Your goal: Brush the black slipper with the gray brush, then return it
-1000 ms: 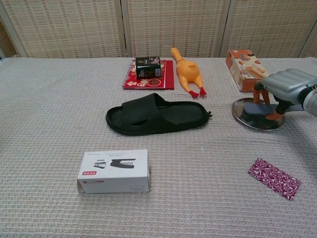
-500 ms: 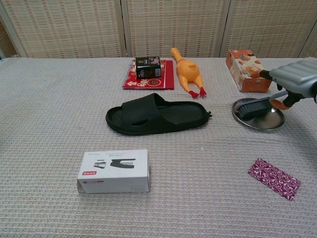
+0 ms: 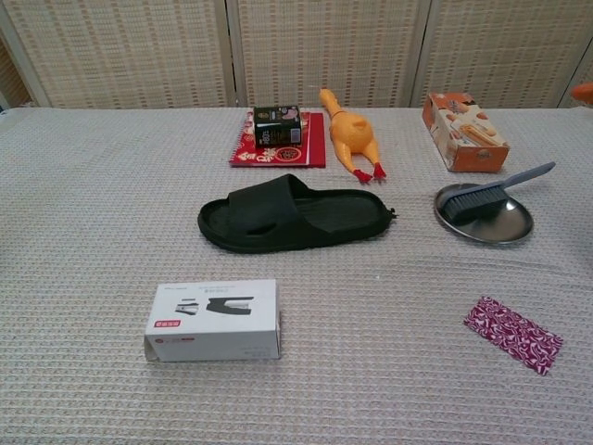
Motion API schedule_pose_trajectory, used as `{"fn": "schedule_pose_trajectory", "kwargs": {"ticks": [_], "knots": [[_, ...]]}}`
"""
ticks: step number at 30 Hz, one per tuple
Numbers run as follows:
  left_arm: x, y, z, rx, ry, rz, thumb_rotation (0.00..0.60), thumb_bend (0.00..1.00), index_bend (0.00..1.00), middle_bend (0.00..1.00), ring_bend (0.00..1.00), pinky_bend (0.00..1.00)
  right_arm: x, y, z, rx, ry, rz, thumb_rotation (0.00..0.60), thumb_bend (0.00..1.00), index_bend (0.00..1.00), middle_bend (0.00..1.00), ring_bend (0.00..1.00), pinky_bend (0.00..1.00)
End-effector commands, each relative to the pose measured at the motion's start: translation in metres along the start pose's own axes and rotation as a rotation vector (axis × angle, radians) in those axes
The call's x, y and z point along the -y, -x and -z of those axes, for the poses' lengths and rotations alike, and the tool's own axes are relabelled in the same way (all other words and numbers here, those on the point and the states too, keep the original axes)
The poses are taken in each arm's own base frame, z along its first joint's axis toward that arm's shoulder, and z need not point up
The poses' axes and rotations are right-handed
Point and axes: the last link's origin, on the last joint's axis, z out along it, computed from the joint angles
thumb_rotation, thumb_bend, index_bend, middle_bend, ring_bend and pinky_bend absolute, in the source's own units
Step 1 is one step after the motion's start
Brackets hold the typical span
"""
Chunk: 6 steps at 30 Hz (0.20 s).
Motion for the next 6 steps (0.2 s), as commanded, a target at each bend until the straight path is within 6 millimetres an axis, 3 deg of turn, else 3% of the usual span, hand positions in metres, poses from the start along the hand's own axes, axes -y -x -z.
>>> {"fn": "schedule_pose_trajectory", "kwargs": {"ticks": [1, 4, 6], "knots": [[0.002, -0.001, -0.002, -0.010, -0.009, 0.005, 0.600, 0.46, 0.00, 0.00, 0.00, 0.08, -0.029, -0.001, 0.096, -0.095, 0.024, -0.074, 0.600, 0.20, 0.00, 0.00, 0.00, 0.00], [0.000, -0.002, -0.001, -0.020, -0.006, 0.007, 0.600, 0.44, 0.00, 0.00, 0.00, 0.08, -0.039, 0.001, 0.113, -0.087, 0.034, -0.067, 0.600, 0.16, 0.00, 0.00, 0.00, 0.00], [-0.002, -0.002, 0.000, -0.026, -0.001, 0.002, 0.600, 0.42, 0.00, 0.00, 0.00, 0.08, -0.040, -0.008, 0.113, -0.126, 0.031, -0.089, 0.600, 0.14, 0.00, 0.00, 0.00, 0.00]]}}
